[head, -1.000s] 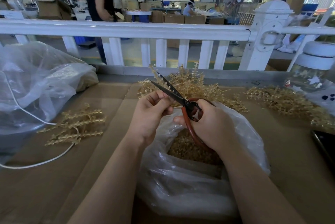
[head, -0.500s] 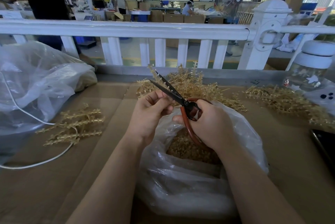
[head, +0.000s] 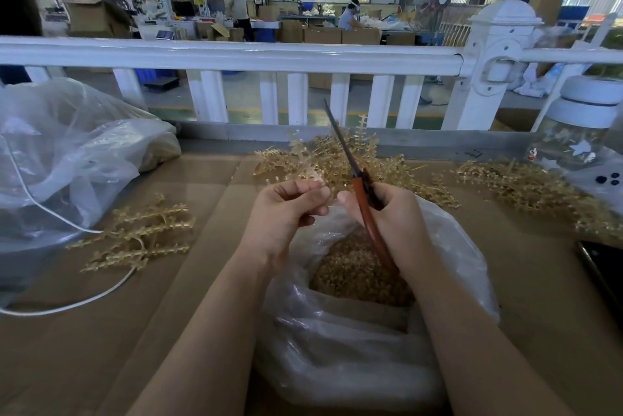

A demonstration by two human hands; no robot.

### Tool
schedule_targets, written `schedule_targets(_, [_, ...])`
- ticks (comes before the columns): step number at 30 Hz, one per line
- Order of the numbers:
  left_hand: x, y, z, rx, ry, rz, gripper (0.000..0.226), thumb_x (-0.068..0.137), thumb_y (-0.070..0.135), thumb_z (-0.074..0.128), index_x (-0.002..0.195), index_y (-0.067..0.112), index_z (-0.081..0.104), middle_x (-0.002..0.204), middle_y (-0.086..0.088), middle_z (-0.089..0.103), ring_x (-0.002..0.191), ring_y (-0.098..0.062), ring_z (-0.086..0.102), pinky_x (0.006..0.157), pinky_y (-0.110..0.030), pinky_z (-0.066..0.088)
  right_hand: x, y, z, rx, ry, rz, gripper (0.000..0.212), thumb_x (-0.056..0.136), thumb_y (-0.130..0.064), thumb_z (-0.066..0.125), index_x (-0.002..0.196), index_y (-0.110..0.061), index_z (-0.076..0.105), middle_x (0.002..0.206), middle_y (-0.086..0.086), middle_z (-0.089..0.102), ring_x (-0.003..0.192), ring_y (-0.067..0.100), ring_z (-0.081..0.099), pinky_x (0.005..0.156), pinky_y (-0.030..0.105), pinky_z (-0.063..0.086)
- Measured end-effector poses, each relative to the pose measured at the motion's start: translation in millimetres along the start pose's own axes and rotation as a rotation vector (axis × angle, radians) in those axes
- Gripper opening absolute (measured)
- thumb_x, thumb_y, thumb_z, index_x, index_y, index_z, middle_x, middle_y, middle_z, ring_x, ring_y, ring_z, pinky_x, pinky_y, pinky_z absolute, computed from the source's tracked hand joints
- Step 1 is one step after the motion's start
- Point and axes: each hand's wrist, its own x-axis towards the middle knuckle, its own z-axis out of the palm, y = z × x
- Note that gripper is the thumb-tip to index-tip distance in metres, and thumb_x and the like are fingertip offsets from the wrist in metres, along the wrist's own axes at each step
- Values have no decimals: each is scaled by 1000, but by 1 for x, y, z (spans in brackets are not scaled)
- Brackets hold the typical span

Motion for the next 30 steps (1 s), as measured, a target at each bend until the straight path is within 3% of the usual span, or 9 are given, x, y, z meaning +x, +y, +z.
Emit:
schedule_targets(4, [0,-4,2,129,-18,-14,14,62,28,82,73,22,78,70,3,68,59,-5,53,59,-19,41,2,-2,2,68,-28,68,15,87,-29,77,75,-22,73,57,-11,68,51,-1,61,53,14,49])
schedule_targets(10, [-2,-2,6,184,-7,56,6,68,19,83,67,19,77,62,1,68,47,-4,50,47,-16,40,1,-5,2,75,-40,59,12,88,-25,74,77,-23,72,59,-10,68,54,1,62,59,21,52])
schedule_targets(15, [-6,-3,5,412,297,426,43,77,39,82,53,19,51,49,5,48,48,-9,40,49,-22,39,1,-5,0,111,-10,52,13,88,-22,74,75,-20,71,59,-8,67,53,2,60,62,28,51])
schedule_targets(19, [-8,2,2,502,441,642,27,76,50,74,73,33,53,72,13,55,66,-10,51,63,-32,46,0,-4,0,127,-21,35,14,89,-20,74,76,-24,70,59,-12,68,56,1,62,66,25,50])
schedule_targets(21, [-6,3,0,624,374,564,26,76,53,73,89,42,54,94,16,60,90,-7,58,85,-29,47,1,-3,1,114,-26,15,13,89,-20,74,77,-24,70,61,-12,68,57,0,62,66,23,51])
schedule_targets(23, [-3,2,-1,603,220,388,23,80,45,77,95,41,60,101,14,64,101,-9,61,96,-36,47,1,-2,0,110,-32,11,13,89,-19,74,77,-23,70,61,-12,68,58,1,63,66,24,53])
schedule_targets(25, [-2,0,0,502,97,288,12,84,27,77,91,23,69,91,10,70,92,-5,65,88,-27,49,2,-1,0,104,-40,2,14,89,-19,74,77,-23,70,61,-12,68,57,1,62,64,21,53])
schedule_targets(27, [-2,-1,1,466,63,309,7,87,15,74,86,9,71,81,11,70,81,1,64,78,-15,47,3,0,0,94,-45,-22,15,89,-18,75,77,-25,70,61,-12,68,56,-1,62,59,15,51])
schedule_targets(30, [-1,2,1,405,74,314,7,88,12,72,81,10,71,75,11,69,75,-2,63,75,-15,48,3,2,-1,43,-34,-47,10,86,-28,77,80,-26,70,70,-16,71,63,-1,66,58,13,49])
